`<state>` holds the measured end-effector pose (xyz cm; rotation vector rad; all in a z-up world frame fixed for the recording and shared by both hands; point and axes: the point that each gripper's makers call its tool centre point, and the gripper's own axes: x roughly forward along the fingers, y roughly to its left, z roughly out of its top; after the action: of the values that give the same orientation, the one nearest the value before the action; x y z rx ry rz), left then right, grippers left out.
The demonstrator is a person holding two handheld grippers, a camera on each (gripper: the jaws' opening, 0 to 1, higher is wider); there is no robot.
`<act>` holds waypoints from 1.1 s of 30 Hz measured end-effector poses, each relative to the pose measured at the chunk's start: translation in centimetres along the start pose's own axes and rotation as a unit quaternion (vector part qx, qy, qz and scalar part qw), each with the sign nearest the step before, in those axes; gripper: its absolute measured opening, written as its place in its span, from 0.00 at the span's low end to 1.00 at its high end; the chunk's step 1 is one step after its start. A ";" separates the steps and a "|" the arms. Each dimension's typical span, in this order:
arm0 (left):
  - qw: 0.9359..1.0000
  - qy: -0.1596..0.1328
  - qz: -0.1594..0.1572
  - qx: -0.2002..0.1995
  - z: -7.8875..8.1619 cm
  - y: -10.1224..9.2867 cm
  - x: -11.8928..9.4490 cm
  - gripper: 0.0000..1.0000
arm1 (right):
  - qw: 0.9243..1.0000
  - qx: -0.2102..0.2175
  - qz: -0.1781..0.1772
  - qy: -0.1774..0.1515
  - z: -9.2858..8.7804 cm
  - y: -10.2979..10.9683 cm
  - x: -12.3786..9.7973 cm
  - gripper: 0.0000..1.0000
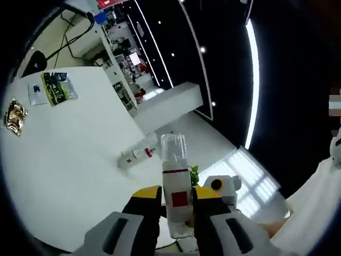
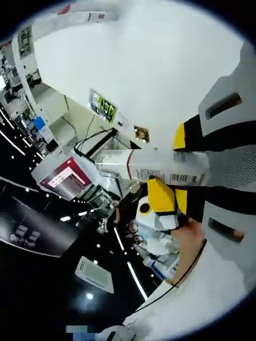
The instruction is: Arrange the skincare products in the storage area until every visible bottle or jar stands upright without overlapping.
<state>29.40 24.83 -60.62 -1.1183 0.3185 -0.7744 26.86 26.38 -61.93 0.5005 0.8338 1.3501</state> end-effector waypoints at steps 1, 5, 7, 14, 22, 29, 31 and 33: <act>1.000 -0.003 -0.010 0.012 0.3 -0.4 0.0 0.27 | 0.999 0.018 0.039 0.008 -0.2 1.4 0.1 0.21; 0.997 0.028 -0.066 -0.002 0.2 -2.6 -0.7 0.31 | 0.990 0.075 0.122 -0.005 -0.1 3.8 0.3 0.21; 0.994 0.040 -0.100 -0.018 0.5 -3.9 -1.1 0.29 | 0.984 0.071 0.162 -0.014 0.0 4.9 0.5 0.21; 0.990 0.042 -0.120 -0.061 1.4 -4.5 -2.2 0.25 | 0.979 0.072 0.188 -0.025 0.0 6.4 1.6 0.23; 0.995 0.060 -0.021 0.083 2.4 -0.7 -2.2 0.24 | 0.995 -0.056 -0.065 -0.047 0.8 -0.3 1.2 0.46; 0.986 0.066 0.037 0.151 2.3 1.4 -2.1 0.24 | 0.983 -0.114 -0.137 -0.048 1.8 -0.4 0.4 0.40; 0.985 0.061 0.042 0.158 2.6 1.5 -2.2 0.24 | 0.987 -0.099 -0.121 -0.047 1.6 0.2 0.8 0.40; 0.980 0.068 0.058 0.178 2.5 1.9 -2.3 0.24 | 0.989 -0.087 -0.102 -0.055 1.8 0.7 0.8 0.45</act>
<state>29.99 28.54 -61.58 -0.7054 0.3407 -0.7711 27.78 27.59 -60.44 0.3395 0.6506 1.1837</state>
